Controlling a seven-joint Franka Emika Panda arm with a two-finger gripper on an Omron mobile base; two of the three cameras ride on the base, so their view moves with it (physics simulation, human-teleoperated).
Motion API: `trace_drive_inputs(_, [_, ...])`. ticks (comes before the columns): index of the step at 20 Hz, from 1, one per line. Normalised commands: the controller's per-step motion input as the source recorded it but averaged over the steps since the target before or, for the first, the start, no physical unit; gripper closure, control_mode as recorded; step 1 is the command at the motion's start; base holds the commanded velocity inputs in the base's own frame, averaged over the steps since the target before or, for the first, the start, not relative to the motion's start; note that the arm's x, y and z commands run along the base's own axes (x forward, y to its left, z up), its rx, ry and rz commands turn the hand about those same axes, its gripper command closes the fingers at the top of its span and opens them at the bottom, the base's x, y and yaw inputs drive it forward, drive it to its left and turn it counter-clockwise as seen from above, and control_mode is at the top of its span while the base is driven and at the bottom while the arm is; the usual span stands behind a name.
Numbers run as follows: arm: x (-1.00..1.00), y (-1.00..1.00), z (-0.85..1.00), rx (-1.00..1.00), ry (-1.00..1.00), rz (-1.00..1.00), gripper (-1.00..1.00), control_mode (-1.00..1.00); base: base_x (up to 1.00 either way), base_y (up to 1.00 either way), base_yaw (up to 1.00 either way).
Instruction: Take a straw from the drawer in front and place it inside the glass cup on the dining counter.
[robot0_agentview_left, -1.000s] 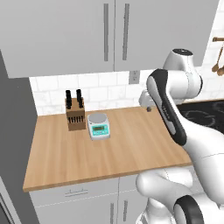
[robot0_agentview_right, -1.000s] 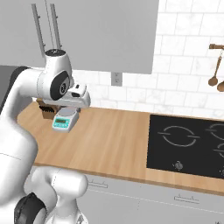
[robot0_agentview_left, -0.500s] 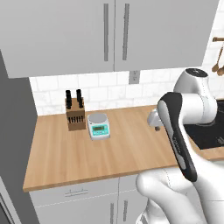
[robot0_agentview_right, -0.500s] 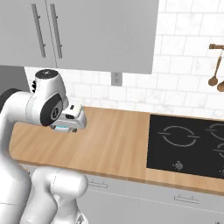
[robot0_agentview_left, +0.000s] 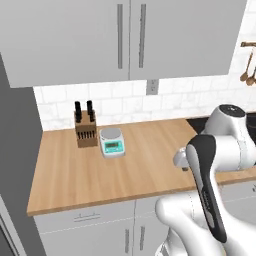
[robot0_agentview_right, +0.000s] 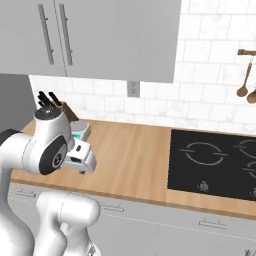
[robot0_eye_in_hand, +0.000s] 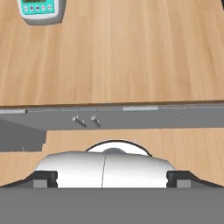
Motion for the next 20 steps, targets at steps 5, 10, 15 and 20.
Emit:
trace_drive_inputs(5, [0.0,0.0,0.0,0.0,0.0,0.0,-1.0,1.0,-0.56,0.1,-0.06])
trace_drive_inputs(10, [0.0,0.0,0.0,0.0,0.0,0.0,-1.0,1.0,-0.35,0.3,-0.06])
trace_drive_inputs(15, [0.0,0.0,0.0,0.0,0.0,0.0,-1.0,1.0,-0.02,0.61,0.0])
trace_drive_inputs(20, [0.0,0.0,0.0,0.0,0.0,0.0,-1.0,1.0,0.0,0.74,0.0])
